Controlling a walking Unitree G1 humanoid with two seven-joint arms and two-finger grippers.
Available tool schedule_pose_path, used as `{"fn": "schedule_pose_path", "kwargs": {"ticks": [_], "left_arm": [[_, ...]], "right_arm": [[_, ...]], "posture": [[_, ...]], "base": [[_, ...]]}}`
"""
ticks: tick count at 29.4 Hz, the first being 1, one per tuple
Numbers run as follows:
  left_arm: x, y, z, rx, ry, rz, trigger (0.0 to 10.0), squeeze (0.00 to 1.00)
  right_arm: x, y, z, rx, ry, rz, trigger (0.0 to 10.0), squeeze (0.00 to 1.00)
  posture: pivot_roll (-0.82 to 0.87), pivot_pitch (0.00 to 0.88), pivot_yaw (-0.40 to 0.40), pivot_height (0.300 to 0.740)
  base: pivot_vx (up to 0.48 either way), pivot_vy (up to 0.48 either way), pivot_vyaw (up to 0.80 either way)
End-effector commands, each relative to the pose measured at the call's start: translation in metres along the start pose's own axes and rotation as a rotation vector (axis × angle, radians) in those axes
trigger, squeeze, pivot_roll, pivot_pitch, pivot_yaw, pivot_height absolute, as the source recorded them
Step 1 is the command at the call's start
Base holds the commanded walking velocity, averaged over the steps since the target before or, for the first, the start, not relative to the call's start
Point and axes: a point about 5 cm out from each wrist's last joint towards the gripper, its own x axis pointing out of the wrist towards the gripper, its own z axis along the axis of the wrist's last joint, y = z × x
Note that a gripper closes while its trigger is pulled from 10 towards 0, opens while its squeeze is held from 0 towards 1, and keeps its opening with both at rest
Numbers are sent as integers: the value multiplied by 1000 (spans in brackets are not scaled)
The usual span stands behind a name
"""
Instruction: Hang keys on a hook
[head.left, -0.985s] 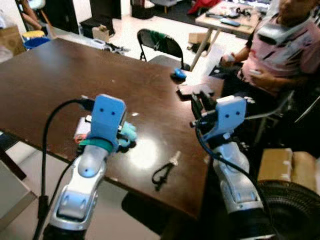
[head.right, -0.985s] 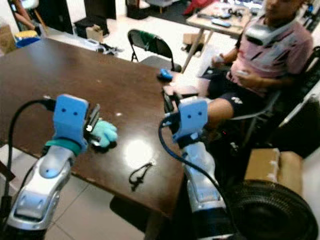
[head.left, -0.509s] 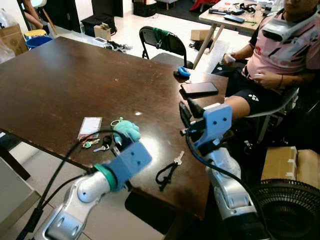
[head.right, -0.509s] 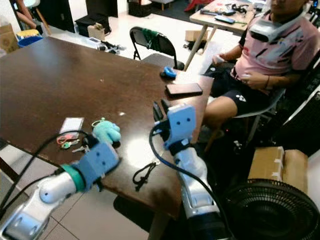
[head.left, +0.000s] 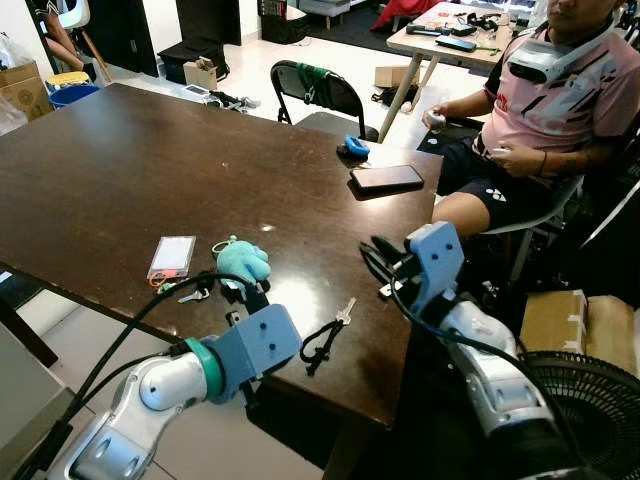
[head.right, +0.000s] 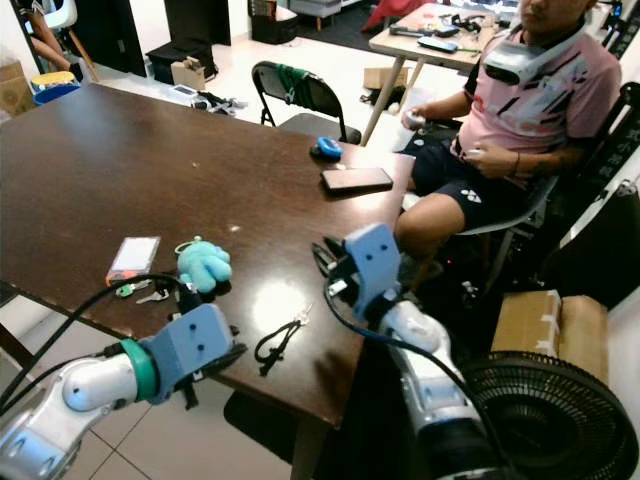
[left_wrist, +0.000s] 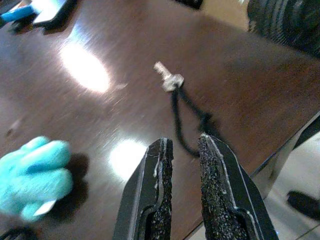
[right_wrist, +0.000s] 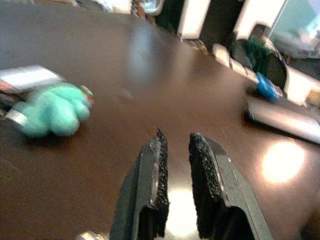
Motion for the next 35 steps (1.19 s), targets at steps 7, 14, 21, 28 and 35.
{"fn": "schedule_pose_path", "kwargs": {"ticks": [7, 14, 21, 28, 35], "left_arm": [[27, 16, -13, -372, 81, 159, 10000, 0], [42, 18, -21, -437, 133, 169, 10000, 0], [52, 10, -24, -444, 145, 126, 10000, 0], [70, -9, -4, -432, 110, -49, 10000, 0], [87, -25, 0, -430, 117, -83, 10000, 0]], "right_arm": [[-4, -19, -19, -21, 103, -86, 10000, 0], [2, -17, -7, -91, 47, -82, 10000, 0], [7, -12, -4, -137, 36, -37, 10000, 0], [8, -24, -5, -147, 43, -67, 10000, 0], [5, -27, -7, -151, 51, -84, 10000, 0]], "posture": [[75, 72, 83, 740], [76, 71, 86, 740], [73, 74, 83, 740], [65, 88, 84, 740], [53, 97, 83, 740]], "base": [[0, 0, 0], [0, 0, 0], [0, 0, 0], [0, 0, 0], [0, 0, 0]]}}
